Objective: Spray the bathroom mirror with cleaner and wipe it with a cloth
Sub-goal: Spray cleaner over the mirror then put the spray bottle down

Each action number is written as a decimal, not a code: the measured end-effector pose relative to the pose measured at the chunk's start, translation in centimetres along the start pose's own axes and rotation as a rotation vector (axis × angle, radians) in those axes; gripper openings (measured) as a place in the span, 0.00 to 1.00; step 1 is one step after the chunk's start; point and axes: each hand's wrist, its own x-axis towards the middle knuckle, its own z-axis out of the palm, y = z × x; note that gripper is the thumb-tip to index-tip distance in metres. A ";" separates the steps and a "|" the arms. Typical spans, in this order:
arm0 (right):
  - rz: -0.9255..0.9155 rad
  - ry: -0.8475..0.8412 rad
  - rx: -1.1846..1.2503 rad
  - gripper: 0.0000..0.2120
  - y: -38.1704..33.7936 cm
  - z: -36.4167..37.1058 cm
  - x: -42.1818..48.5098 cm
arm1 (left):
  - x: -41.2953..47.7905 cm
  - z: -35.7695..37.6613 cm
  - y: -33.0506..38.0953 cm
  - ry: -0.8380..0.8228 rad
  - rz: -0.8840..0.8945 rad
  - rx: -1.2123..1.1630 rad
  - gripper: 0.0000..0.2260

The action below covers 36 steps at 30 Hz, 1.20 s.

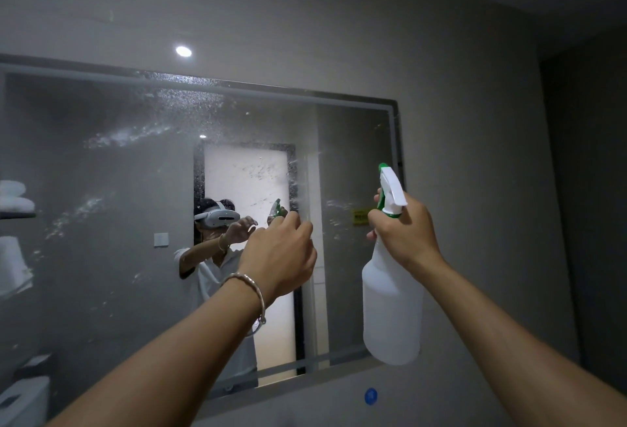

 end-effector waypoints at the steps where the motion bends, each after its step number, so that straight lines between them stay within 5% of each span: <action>1: 0.010 0.001 0.005 0.07 0.1 -0.2 0.1 | 0.1 0.0 0.1 0.002 -0.002 0.002 0.14; 8: 0.094 0.047 0.038 0.04 1.1 -1.4 0.5 | 0.6 -0.2 0.6 0.029 -0.003 -0.019 0.13; 16: 0.100 0.003 0.047 0.14 2.1 -3.3 1.0 | 1.3 0.4 2.1 0.042 -0.011 -0.043 0.13; 36: 0.186 0.097 0.057 0.09 7.9 -7.7 4.2 | 3.5 2.8 5.6 0.018 0.002 -0.017 0.13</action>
